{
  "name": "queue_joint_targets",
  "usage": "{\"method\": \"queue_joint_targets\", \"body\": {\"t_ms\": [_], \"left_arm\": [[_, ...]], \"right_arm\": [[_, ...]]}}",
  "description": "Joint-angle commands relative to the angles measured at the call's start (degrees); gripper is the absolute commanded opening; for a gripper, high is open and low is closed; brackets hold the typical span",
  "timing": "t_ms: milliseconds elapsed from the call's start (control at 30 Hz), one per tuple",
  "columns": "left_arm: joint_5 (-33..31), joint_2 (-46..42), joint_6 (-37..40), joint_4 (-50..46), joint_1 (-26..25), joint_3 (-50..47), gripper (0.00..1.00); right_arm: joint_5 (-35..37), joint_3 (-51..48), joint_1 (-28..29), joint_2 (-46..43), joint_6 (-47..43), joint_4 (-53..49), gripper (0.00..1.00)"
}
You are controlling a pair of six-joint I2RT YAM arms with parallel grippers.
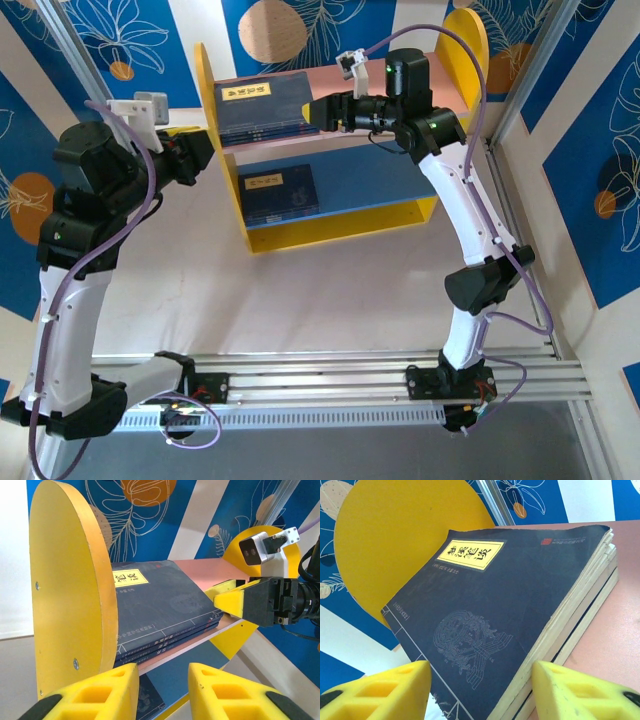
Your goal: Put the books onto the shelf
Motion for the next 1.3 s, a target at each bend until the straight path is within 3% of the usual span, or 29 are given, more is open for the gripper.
{"method": "queue_joint_targets", "body": {"t_ms": [0,467,700,967,1100,1267], "left_arm": [[-1.15,-1.18,1.17,-0.39,0.22,-0.1,0.31],[-4.61,-2.2,0.94,-1.41,0.29,-1.01,0.35],[-11.19,-5.79,1.83,-1.27,0.3,-7.02,0.38],[-16.02,-10.14,3.27,-1.12,0.3,-15.69,0.5],[-17.34,-9.65,4.03,-3.08,0.24,-16.47,0.59],[-18.79,-7.04,5.76,-3.87,0.28,-13.64,0.62]], "right_arm": [[-0.43,-1.9,-0.64,-2.33,-0.39,-0.69,0.57],[0.94,-9.13,-1.94,-9.4,-1.95,0.45,0.57],[5.21,-23.79,-2.47,-21.95,-5.13,2.69,0.58],[8.73,-47.01,-2.42,-38.71,-2.98,9.03,0.6],[13.14,-54.82,-2.28,-45.29,-2.65,7.2,0.69],[15.99,-60.17,-2.59,-50.76,-2.75,4.33,0.8]]}}
